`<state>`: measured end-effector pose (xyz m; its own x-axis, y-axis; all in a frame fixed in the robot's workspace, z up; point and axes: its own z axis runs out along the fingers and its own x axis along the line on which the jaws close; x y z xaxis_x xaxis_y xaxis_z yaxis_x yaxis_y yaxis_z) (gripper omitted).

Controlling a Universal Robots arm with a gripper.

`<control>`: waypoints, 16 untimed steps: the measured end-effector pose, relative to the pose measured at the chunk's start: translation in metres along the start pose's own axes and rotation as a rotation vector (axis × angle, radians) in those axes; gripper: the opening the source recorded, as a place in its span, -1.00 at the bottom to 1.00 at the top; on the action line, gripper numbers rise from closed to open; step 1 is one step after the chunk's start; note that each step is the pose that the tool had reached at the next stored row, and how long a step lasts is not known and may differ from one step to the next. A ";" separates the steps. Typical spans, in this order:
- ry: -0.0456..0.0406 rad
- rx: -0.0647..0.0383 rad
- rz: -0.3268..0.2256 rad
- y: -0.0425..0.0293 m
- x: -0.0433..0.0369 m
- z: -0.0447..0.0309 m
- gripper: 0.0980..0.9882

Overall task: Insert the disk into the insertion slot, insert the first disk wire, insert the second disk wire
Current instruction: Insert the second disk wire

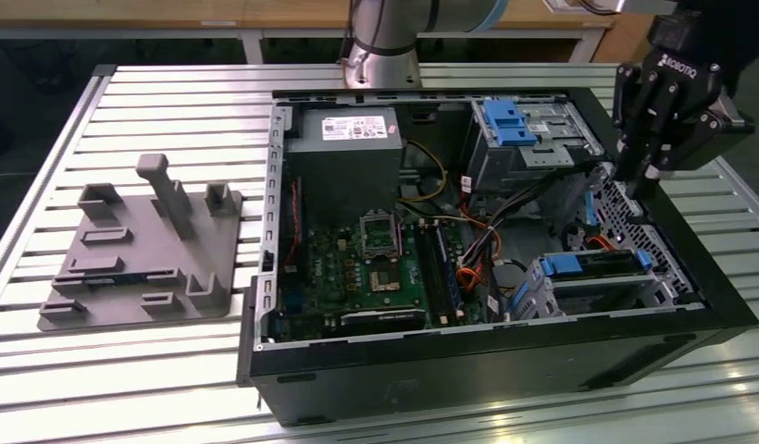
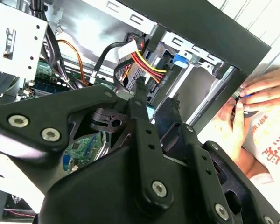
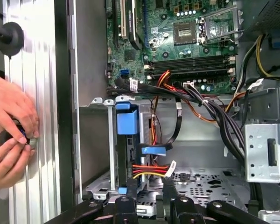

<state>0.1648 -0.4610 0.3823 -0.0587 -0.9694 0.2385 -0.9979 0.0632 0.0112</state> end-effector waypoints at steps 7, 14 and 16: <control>0.0397 0.003 -0.003 0.0132 -0.0125 0.0014 -0.41; 0.1035 0.010 -0.014 0.0214 -0.0164 0.0035 -0.41; 0.1138 0.012 -0.017 0.0235 -0.0184 0.0048 -0.41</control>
<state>0.1424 -0.4429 0.3735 -0.0388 -0.9370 0.3470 -0.9991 0.0432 0.0047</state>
